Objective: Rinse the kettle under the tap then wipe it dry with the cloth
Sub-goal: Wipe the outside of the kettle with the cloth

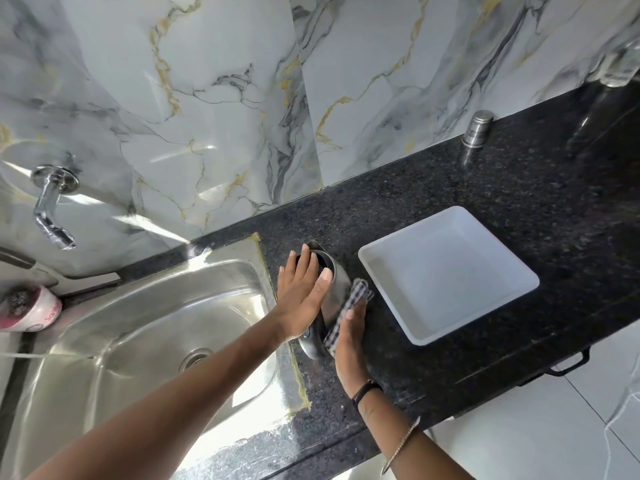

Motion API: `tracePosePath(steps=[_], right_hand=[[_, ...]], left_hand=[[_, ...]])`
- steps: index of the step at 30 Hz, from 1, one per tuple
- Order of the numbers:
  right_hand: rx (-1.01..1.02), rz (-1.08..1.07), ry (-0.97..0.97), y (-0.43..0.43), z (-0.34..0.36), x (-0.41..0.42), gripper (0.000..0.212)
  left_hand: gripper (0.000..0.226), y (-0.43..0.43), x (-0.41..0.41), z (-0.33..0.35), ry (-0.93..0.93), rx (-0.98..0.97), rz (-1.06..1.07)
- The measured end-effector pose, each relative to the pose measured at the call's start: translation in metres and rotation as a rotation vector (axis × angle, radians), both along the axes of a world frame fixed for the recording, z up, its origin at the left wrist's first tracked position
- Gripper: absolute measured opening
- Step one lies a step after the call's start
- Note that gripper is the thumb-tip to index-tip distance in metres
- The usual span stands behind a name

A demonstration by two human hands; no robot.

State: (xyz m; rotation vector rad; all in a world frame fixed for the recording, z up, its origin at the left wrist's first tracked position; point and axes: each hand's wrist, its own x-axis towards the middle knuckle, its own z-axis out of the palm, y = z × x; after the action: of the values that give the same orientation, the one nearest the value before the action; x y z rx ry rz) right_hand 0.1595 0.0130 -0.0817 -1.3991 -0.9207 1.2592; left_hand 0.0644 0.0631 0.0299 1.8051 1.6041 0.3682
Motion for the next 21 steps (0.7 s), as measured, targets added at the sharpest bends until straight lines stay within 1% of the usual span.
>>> tracePosePath(steps=[1, 2, 4, 6, 8, 10, 12, 14, 16, 17, 18, 21], right_hand=[[-0.039, -0.001, 0.037, 0.002, -0.002, 0.004, 0.061], [-0.063, -0.003, 0.073, 0.006, -0.003, 0.008, 0.055], [-0.113, -0.006, 0.144, 0.015, 0.002, 0.014, 0.056], [-0.154, -0.008, 0.168, 0.021, 0.009, 0.017, 0.059], [-0.159, -0.023, 0.177, 0.026, 0.01, 0.019, 0.058], [-0.163, -0.049, 0.163, 0.03, 0.008, 0.02, 0.054], [-0.193, -0.083, 0.118, 0.035, 0.004, 0.023, 0.048], [-0.217, -0.095, 0.061, 0.038, 0.001, 0.027, 0.044], [-0.212, -0.091, 0.022, 0.04, 0.003, 0.035, 0.042], [-0.199, -0.095, 0.046, 0.04, 0.006, 0.04, 0.042], [-0.19, -0.105, 0.111, 0.039, 0.01, 0.046, 0.041], [-0.238, -0.131, 0.502, 0.039, 0.023, 0.07, 0.038]], left_hand=[[0.101, 0.0, 0.0, 0.0, 0.0, 0.003, 0.001], [0.101, 0.001, 0.001, 0.0, 0.0, 0.006, 0.005], [0.102, 0.003, 0.002, 0.001, -0.003, -0.008, 0.015], [0.099, 0.006, 0.002, 0.002, 0.018, -0.044, 0.0], [0.097, 0.011, -0.004, 0.006, 0.102, -0.081, -0.08], [0.102, 0.018, -0.017, 0.012, 0.273, -0.094, -0.243], [0.111, 0.025, -0.035, 0.018, 0.446, -0.05, -0.451], [0.119, 0.033, -0.052, 0.023, 0.555, 0.041, -0.64], [0.121, 0.046, -0.063, 0.024, 0.656, 0.168, -0.811], [0.119, 0.053, -0.064, 0.023, 0.7, 0.226, -0.878], [0.116, 0.061, -0.063, 0.022, 0.726, 0.275, -0.931], [0.108, 0.084, -0.053, 0.02, 0.778, 0.372, -1.046]])
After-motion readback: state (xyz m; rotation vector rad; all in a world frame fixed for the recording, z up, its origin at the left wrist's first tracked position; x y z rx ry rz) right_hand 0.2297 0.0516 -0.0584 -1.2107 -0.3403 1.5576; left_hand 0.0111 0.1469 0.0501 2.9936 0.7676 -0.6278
